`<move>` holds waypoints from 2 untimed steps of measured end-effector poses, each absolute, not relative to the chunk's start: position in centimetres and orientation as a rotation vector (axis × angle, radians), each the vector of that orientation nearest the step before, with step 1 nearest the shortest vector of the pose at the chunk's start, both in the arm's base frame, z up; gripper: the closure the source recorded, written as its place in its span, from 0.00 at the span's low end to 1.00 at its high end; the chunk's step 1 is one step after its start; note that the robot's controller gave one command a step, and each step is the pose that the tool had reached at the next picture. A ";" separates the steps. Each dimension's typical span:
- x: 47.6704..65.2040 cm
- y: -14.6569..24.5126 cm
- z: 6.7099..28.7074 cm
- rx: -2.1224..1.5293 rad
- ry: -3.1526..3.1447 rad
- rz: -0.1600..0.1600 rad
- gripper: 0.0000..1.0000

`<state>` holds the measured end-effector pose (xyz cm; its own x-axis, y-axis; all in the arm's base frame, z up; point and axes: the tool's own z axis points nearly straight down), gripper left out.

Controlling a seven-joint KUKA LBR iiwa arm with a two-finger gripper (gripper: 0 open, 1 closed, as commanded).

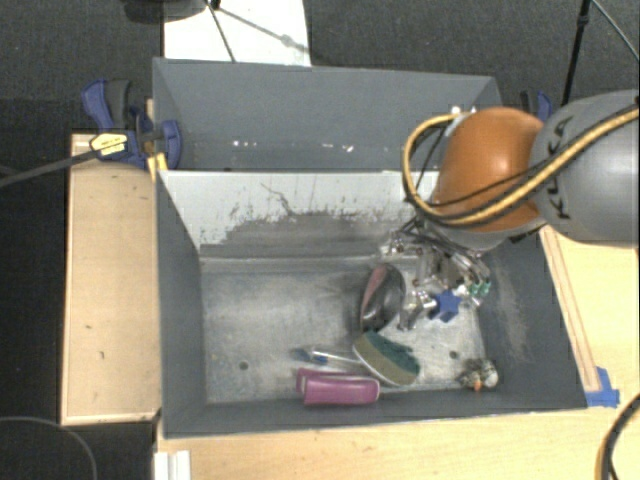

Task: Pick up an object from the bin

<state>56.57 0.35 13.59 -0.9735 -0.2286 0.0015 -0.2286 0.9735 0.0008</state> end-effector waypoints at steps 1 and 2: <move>57.4 0.0 7.3 0.175 -3.145 -0.001 0.00; 57.4 0.0 7.4 0.179 -3.147 -0.001 1.00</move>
Offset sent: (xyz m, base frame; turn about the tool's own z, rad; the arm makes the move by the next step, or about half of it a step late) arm 0.0052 -0.0037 -0.0659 0.1177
